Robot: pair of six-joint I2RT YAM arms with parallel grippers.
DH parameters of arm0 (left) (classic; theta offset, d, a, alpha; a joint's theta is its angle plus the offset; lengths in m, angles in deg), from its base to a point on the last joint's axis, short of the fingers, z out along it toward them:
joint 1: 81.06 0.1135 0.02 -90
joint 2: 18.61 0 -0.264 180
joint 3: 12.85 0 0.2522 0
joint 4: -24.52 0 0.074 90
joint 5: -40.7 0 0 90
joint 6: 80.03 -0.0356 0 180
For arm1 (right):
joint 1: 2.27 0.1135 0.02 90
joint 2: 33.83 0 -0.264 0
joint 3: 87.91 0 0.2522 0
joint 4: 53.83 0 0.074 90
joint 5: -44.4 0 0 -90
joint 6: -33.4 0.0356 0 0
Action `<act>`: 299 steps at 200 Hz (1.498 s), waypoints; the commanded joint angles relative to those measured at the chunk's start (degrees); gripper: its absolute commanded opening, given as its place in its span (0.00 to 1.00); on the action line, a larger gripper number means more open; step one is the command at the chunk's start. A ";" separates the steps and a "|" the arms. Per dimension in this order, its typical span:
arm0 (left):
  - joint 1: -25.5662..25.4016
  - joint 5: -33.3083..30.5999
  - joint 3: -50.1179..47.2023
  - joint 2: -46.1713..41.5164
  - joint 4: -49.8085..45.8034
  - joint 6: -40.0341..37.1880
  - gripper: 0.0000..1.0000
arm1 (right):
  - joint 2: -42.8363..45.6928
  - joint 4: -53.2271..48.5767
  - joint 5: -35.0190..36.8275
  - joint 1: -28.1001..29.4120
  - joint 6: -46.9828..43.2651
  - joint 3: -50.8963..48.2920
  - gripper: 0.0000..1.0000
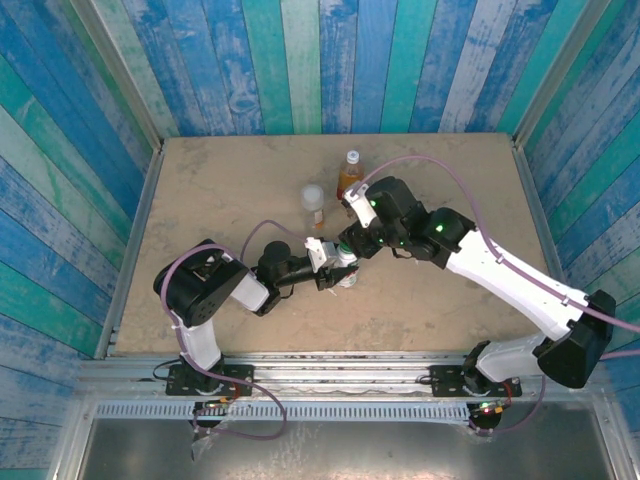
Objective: Screw on the bottle caps
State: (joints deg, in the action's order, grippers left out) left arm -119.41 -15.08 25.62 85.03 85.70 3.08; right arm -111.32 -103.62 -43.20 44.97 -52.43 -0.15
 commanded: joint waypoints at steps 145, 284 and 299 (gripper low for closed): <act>-0.30 0.26 -0.40 -1.31 -6.83 -1.31 0.56 | -0.73 -1.92 -5.30 -2.14 3.24 -3.47 0.37; -0.32 0.92 -0.12 -1.49 -7.03 -1.22 0.56 | 0.20 1.67 -8.90 -4.81 5.62 -6.42 0.32; -0.32 0.84 -0.20 -1.49 -6.98 -1.36 0.56 | -0.11 1.58 -10.09 -5.06 5.61 -6.42 0.28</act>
State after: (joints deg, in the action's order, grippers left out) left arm -119.41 -14.84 25.93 84.85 84.91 2.92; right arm -110.19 -101.33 -51.29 40.45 -47.21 -5.57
